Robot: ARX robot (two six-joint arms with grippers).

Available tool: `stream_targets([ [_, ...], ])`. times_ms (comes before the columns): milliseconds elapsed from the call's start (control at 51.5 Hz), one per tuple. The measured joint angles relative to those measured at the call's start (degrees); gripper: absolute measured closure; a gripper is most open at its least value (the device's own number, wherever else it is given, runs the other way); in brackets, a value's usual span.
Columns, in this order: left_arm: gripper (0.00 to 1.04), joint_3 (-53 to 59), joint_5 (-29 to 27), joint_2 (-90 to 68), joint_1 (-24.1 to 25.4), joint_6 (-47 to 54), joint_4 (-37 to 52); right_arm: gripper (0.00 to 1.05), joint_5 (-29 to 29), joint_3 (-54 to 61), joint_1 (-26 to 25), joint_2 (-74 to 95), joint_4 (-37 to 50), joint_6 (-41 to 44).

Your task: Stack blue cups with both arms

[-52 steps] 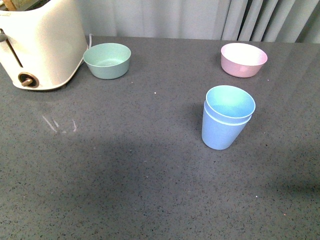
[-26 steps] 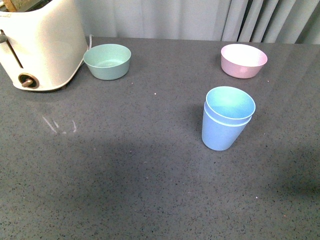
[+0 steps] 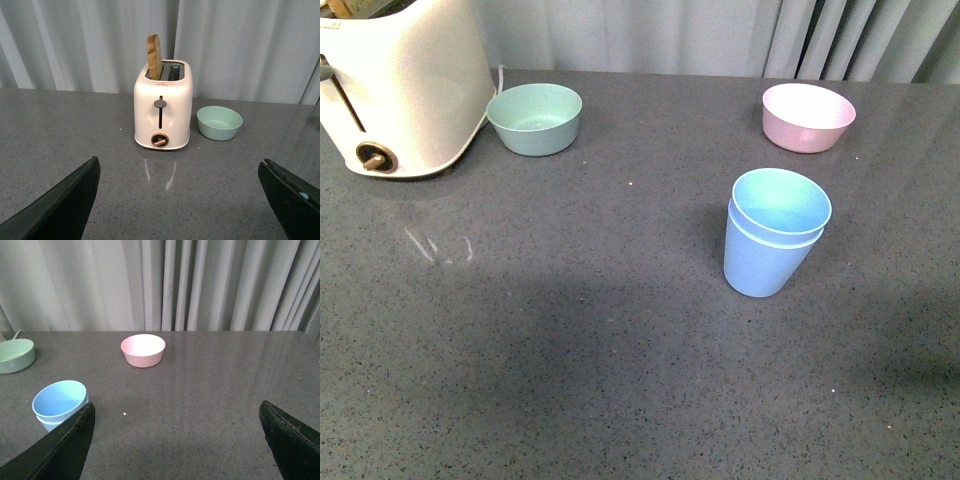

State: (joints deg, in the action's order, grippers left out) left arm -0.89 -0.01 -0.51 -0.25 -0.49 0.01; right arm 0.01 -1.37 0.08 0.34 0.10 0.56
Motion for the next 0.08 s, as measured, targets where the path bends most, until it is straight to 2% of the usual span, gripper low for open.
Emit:
stream_targets([
  [78, 0.09, 0.0, 0.0, 0.0, 0.0, 0.0, 0.0, 0.09, 0.0, 0.0, 0.0, 0.0, 0.0, 0.0],
])
